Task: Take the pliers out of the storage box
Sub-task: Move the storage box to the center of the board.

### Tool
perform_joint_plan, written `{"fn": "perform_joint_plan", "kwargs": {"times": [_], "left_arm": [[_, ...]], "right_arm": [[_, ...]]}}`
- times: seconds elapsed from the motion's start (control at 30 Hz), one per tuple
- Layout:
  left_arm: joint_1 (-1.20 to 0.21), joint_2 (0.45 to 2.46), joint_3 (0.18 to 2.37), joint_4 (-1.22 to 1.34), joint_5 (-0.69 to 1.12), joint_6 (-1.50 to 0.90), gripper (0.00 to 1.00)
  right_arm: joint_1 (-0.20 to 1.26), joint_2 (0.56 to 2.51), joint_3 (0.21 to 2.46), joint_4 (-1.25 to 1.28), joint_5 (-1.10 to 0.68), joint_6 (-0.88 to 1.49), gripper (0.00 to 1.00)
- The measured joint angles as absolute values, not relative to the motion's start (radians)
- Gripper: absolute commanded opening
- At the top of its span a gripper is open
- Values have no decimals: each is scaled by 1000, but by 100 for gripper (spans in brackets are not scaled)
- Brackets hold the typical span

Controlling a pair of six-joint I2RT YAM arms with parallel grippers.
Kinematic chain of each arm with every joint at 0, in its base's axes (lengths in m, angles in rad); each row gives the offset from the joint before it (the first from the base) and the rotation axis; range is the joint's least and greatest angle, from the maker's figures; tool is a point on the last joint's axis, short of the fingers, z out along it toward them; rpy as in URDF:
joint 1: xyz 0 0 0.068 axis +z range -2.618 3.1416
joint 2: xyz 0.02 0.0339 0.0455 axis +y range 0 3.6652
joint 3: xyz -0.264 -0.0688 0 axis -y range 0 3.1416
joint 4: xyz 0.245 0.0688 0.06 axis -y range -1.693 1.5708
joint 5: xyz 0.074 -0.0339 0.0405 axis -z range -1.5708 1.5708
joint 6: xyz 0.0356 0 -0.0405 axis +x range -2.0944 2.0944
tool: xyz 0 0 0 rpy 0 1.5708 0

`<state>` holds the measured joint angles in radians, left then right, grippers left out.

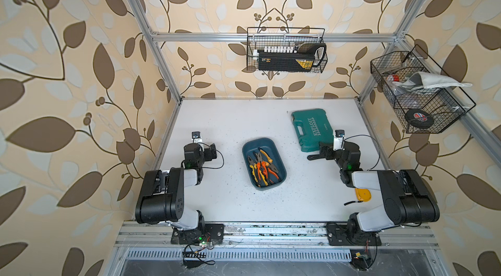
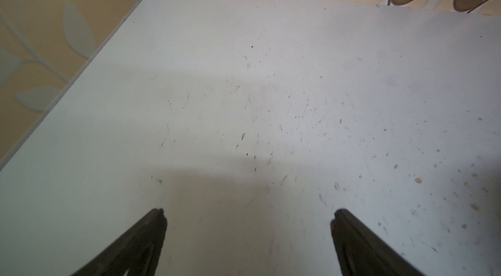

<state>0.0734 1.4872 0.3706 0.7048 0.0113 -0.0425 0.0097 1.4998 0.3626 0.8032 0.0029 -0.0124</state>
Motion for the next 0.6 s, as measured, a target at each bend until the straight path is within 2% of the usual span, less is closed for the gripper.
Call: {"fn": "perform_joint_plan", "kwargs": {"times": [0.6], "left_arm": [[84,1488,374,704,23,-43,99]], "right_arm": [[5,1500,363,803,3,-12,99]]}}
